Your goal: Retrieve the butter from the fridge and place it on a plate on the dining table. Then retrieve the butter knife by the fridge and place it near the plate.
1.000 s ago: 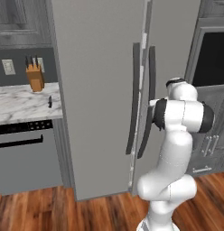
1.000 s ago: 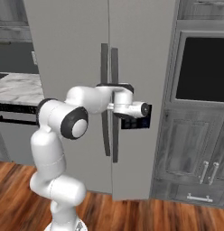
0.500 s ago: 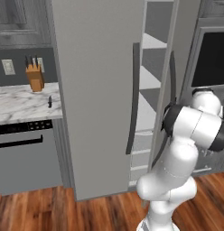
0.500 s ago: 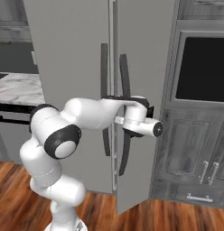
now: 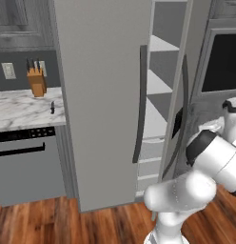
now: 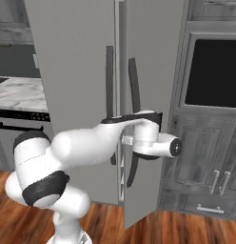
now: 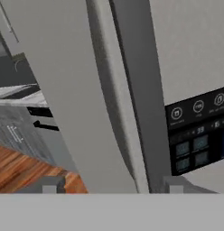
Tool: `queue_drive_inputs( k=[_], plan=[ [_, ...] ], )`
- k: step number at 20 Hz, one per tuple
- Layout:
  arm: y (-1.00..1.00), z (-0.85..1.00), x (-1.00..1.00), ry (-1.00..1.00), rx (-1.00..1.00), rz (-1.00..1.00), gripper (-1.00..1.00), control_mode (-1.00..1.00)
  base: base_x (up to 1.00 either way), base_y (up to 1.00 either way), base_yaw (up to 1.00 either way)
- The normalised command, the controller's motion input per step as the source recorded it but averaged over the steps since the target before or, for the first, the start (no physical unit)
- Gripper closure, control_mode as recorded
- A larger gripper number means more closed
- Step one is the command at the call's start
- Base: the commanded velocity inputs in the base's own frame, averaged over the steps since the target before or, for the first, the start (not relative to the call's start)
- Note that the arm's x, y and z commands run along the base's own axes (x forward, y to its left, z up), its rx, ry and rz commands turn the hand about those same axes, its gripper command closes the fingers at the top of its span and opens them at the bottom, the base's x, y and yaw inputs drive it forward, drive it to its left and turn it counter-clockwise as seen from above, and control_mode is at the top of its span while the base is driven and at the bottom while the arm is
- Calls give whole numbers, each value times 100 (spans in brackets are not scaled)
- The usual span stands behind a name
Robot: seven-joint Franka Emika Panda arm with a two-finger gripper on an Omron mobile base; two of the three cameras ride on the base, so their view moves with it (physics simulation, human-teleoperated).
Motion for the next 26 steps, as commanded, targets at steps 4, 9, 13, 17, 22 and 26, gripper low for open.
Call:
queue_drive_inputs(
  k=[4, 9, 13, 17, 22, 26],
  plan=[
    [36, 39, -99, -5, -44, 0, -100, -100, 0, 0, 0],
    [100, 74, -62, -18, -66, 0, -100, -100, 0, 0, 0],
    [100, 79, -5, -4, -73, 0, -100, -100, 0, 0, 0],
    [100, 39, 42, 14, -68, -3, -100, -100, 0, 0, 0],
    [52, 5, 100, 61, -52, -11, -100, -100, 0, 0, 0],
    [0, 5, 100, 64, -30, -6, -100, -100, 0, 0, 0]
  ],
)
